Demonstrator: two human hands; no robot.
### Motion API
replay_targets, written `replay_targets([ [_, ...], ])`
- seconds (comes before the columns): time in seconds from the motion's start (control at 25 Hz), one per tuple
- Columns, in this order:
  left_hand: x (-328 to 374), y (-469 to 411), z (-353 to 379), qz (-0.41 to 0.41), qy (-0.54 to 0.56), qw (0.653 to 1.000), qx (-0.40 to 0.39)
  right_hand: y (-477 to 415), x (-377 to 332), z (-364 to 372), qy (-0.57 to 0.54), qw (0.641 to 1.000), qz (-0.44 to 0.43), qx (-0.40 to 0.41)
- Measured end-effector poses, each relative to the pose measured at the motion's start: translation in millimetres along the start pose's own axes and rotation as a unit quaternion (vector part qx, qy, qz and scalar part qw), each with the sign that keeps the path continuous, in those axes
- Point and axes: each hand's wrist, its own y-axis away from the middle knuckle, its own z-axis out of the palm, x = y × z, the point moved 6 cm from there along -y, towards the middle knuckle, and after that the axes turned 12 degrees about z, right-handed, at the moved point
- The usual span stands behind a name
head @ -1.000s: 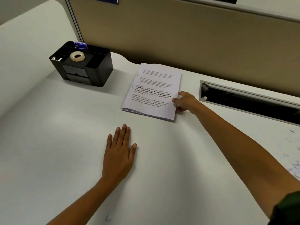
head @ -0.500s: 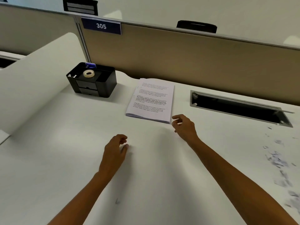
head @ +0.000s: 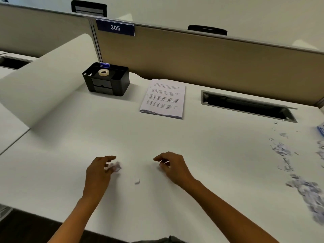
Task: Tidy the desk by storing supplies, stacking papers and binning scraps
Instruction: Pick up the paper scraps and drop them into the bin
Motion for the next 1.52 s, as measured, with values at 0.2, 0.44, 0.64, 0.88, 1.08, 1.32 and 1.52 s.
replay_targets([
  [0.2,-2,12,14,0.023,-0.02,0.998,-0.047,27,-23,54,0.095,0.985,-0.136,-0.051],
  [0.44,7,12,19,0.023,-0.003,0.999,-0.037,42,-22,61,0.134,0.97,-0.201,-0.033],
  [0.64,17,12,33,0.018,0.039,0.996,-0.073,50,10,37,0.118,0.983,-0.133,0.035],
  [0.88,56,11,77,0.032,0.122,0.977,-0.172,77,79,-37,0.103,0.975,0.003,0.195],
  [1.08,99,12,121,0.072,0.156,0.955,-0.24,120,131,-90,0.104,0.937,0.106,0.315],
  [1.32,157,31,182,0.119,0.148,0.932,-0.309,165,183,-139,0.088,0.899,0.157,0.398],
  [1.52,206,45,233,0.135,0.127,0.932,-0.312,165,238,-195,0.104,0.888,0.165,0.417],
])
